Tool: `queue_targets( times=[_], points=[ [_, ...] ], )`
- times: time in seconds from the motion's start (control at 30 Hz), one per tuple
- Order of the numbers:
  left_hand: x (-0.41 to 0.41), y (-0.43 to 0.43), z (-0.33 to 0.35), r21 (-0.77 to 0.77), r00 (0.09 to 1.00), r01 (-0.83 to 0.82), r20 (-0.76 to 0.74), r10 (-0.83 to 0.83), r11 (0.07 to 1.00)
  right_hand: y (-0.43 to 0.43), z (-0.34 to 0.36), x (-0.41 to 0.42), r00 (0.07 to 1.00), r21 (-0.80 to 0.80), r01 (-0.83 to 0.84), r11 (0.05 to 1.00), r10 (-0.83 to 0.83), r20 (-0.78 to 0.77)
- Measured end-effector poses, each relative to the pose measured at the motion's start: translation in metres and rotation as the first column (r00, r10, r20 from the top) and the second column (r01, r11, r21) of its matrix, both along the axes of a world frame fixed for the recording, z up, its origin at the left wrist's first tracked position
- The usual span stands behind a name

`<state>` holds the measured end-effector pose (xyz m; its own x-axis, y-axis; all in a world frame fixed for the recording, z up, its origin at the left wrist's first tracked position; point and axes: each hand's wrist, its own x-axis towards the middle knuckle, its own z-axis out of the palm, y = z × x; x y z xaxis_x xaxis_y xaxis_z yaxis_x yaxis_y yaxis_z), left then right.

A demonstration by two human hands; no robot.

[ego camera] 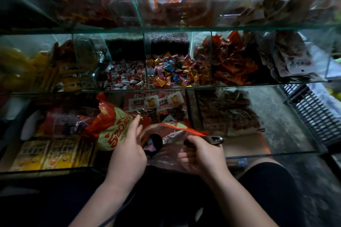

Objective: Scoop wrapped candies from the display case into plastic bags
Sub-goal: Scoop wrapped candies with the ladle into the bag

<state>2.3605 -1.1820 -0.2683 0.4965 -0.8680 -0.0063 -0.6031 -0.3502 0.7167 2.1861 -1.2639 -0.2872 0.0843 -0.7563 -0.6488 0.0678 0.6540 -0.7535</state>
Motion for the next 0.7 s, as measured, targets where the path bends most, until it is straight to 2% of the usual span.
queue_targets(
  times=[0.23,0.47,0.6,0.7],
  points=[
    [0.010,-0.006,-0.001,-0.018,0.999,-0.049,0.004,0.049,0.999,0.004,0.061,-0.052,0.986,-0.127,0.110,0.986,-0.092,0.138],
    [0.004,-0.027,0.009,-0.079,0.998,0.016,-0.057,-0.021,0.997,0.010,0.102,-0.063,0.988,-0.366,0.101,0.925,-0.049,0.150],
    [0.002,-0.036,0.010,-0.105,0.992,0.027,-0.118,-0.040,0.994,0.015,0.117,-0.071,0.983,-0.434,0.146,0.889,-0.082,0.163],
    [-0.001,-0.038,0.017,-0.240,0.999,0.023,-0.038,-0.033,0.970,0.010,0.127,-0.078,0.968,-0.435,0.225,0.872,-0.151,0.199]
  ],
)
